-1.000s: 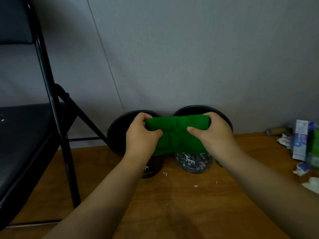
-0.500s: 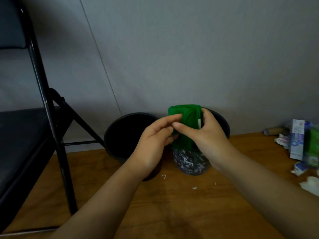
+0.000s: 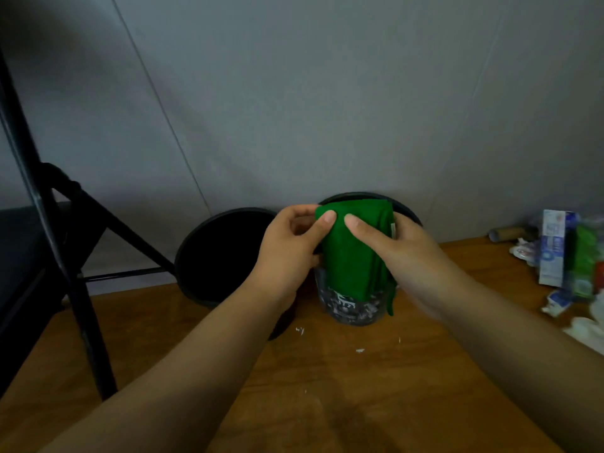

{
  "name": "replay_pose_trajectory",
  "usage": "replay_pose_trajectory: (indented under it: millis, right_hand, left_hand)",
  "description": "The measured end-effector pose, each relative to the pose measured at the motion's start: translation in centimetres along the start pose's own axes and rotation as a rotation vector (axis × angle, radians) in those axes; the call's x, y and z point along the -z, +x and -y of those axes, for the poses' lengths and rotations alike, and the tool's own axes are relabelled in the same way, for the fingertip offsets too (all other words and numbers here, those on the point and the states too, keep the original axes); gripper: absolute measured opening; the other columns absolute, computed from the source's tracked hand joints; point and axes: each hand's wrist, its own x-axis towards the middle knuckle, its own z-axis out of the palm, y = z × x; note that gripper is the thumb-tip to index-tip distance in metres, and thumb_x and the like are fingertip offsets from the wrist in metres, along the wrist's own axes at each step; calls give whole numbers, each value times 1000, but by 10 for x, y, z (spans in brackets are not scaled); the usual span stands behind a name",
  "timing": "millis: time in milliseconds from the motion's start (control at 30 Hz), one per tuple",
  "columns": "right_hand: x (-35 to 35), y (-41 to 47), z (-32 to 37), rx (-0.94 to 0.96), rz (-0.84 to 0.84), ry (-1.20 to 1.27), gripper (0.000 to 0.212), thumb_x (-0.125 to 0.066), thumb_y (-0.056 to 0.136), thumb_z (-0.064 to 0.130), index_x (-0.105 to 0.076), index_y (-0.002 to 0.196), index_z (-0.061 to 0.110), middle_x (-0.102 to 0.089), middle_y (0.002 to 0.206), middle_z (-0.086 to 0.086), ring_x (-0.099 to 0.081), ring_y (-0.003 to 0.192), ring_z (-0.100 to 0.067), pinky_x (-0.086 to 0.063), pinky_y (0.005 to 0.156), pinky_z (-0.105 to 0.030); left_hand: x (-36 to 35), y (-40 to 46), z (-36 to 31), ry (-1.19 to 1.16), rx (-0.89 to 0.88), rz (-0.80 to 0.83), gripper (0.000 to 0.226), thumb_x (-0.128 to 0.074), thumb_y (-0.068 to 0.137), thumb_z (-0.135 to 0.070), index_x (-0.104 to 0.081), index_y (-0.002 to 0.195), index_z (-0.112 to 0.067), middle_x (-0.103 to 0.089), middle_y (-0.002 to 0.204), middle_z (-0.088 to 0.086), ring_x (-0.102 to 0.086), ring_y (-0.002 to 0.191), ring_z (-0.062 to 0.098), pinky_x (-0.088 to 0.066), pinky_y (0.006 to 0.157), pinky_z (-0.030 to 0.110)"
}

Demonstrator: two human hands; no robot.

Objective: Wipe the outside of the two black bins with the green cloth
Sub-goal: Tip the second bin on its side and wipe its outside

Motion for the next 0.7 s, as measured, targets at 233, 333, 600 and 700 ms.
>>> replay_pose_trajectory:
  millis: [233, 333, 600, 700]
  right_hand:
    - [28, 8, 3, 129, -144, -130, 48, -68, 70, 57, -59, 109, 31, -71, 102, 11, -69, 92, -3, -57, 78, -27]
    - [36, 7, -4, 147, -136, -246, 39, -64, 75, 55, -45, 102, 34, -63, 105, 11, -64, 93, 1, -55, 81, -25]
    - [101, -5, -17, -50, -425, 118, 51, -76, 66, 43, -63, 112, 24, -72, 106, 4, -70, 96, -13, -56, 84, -34]
    - [129, -11, -26, -165, -545, 216, 68, -78, 64, 43, -60, 123, 16, -70, 113, -3, -69, 98, -18, -54, 91, -40]
  left_hand:
    - [-39, 32, 8, -142, 116, 92, 18, -66, 93, -26, -57, 94, -11, -71, 102, 11, -72, 93, 22, -59, 67, 31]
    - [-57, 37, 21, -153, 154, 109, 18, -65, 93, -28, -61, 85, -13, -73, 88, 7, -72, 81, 18, -58, 64, 30]
    - [-77, 65, 42, 409, 124, 318, 35, -45, 102, -43, -67, 108, -16, -70, 101, 1, -66, 100, 18, -52, 89, 34]
    - [-89, 69, 76, 1130, -81, 506, 52, -43, 99, -55, -54, 130, -14, -64, 116, 6, -62, 107, 24, -51, 89, 39]
